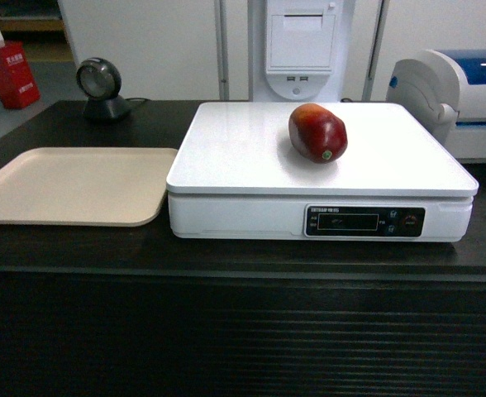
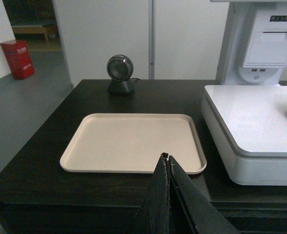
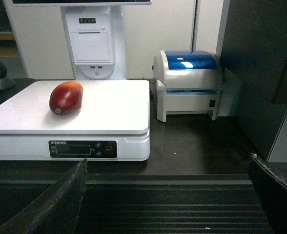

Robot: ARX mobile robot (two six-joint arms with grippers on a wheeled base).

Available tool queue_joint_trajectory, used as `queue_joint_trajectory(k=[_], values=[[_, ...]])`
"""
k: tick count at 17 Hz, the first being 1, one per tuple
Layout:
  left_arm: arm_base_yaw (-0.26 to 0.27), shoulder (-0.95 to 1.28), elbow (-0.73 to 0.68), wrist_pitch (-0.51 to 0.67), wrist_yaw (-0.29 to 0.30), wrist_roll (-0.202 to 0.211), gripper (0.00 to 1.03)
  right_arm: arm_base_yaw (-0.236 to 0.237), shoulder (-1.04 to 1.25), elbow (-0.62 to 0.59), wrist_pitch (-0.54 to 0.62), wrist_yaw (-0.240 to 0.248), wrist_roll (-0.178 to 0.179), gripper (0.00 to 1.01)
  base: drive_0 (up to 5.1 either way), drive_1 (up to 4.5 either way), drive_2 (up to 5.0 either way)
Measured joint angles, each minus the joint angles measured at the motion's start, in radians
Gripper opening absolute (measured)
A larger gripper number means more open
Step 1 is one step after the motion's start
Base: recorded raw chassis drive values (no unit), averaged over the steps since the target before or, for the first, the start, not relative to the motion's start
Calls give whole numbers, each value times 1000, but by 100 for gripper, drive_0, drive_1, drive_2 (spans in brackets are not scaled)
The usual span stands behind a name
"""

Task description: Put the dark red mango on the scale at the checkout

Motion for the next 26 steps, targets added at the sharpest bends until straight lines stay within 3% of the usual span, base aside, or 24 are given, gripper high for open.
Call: queue_joint_trajectory(k=[5, 6, 16, 22, 23, 26], values=[[-1, -178, -61, -119, 10, 0, 2, 0, 0, 0, 0, -1, 0, 98, 0, 0, 0], [-1, -191, -88, -70, 10, 0, 2, 0, 0, 0, 0, -1, 0, 98, 0, 0, 0], [-1, -521, -104, -398, 10, 0, 2, 0, 0, 0, 0, -1, 0, 98, 0, 0, 0], [-1, -623, -104, -498, 10, 0, 2, 0, 0, 0, 0, -1, 0, 98, 0, 0, 0], [-1, -716, -104, -643, 10, 0, 2, 0, 0, 0, 0, -1, 0, 98, 0, 0, 0], [-1, -782, -103, -677, 9, 0, 2, 0, 0, 0, 0, -1, 0, 98, 0, 0, 0]])
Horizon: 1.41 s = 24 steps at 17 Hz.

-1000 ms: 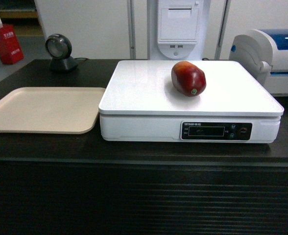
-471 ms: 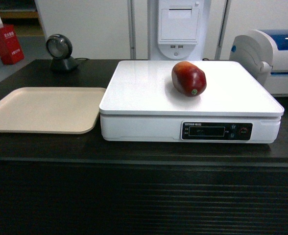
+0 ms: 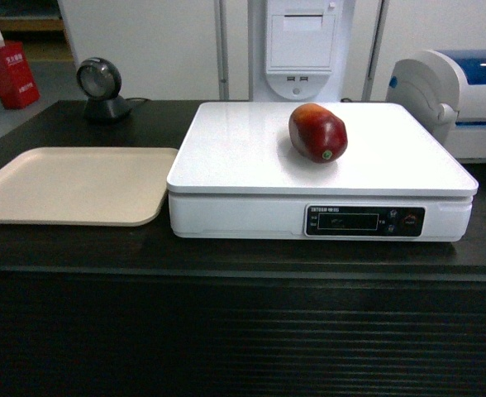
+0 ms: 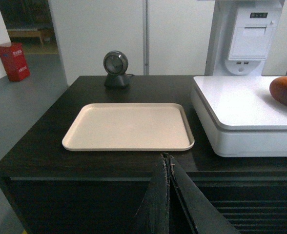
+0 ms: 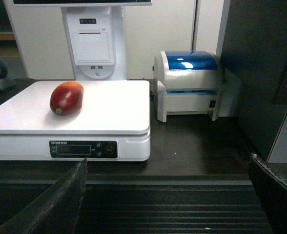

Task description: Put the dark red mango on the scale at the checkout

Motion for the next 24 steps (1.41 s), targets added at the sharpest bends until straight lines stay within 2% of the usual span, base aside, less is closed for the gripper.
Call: queue_joint_trajectory(k=[1, 9, 24], values=[[0, 0, 0, 3, 2, 0, 5, 0, 0, 0, 0, 0, 0, 98, 0, 0, 0], [0, 0, 0, 5, 2, 0, 97, 0, 0, 0, 0, 0, 0, 98, 0, 0, 0], [0, 0, 0, 5, 2, 3, 98, 0, 0, 0, 0, 0, 0, 98, 0, 0, 0]])
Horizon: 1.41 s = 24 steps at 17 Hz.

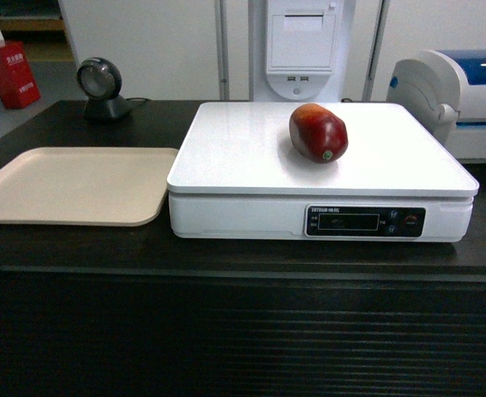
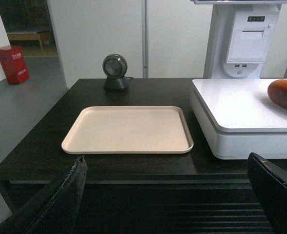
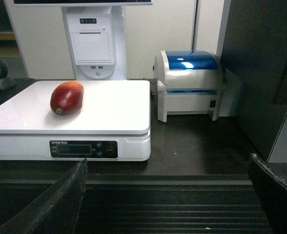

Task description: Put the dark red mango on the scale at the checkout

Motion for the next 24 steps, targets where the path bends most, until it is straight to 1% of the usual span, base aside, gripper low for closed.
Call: queue_joint_trajectory(k=[24], values=[[0, 0, 0, 0, 0, 0, 98, 0, 0, 0, 1, -1, -1, 98, 0, 0, 0]])
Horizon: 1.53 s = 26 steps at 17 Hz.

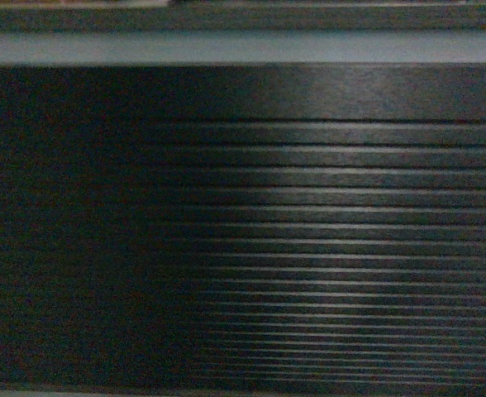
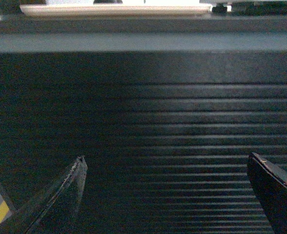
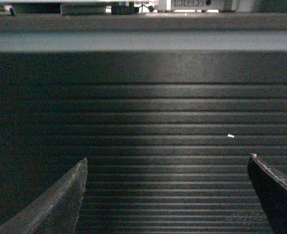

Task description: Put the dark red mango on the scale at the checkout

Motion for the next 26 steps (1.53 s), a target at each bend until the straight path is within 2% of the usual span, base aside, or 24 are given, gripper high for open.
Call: queue_joint_trajectory(k=[26], values=[[0, 0, 0, -2, 0, 1, 98, 0, 0, 0, -3, 1, 1, 98, 0, 0, 0]])
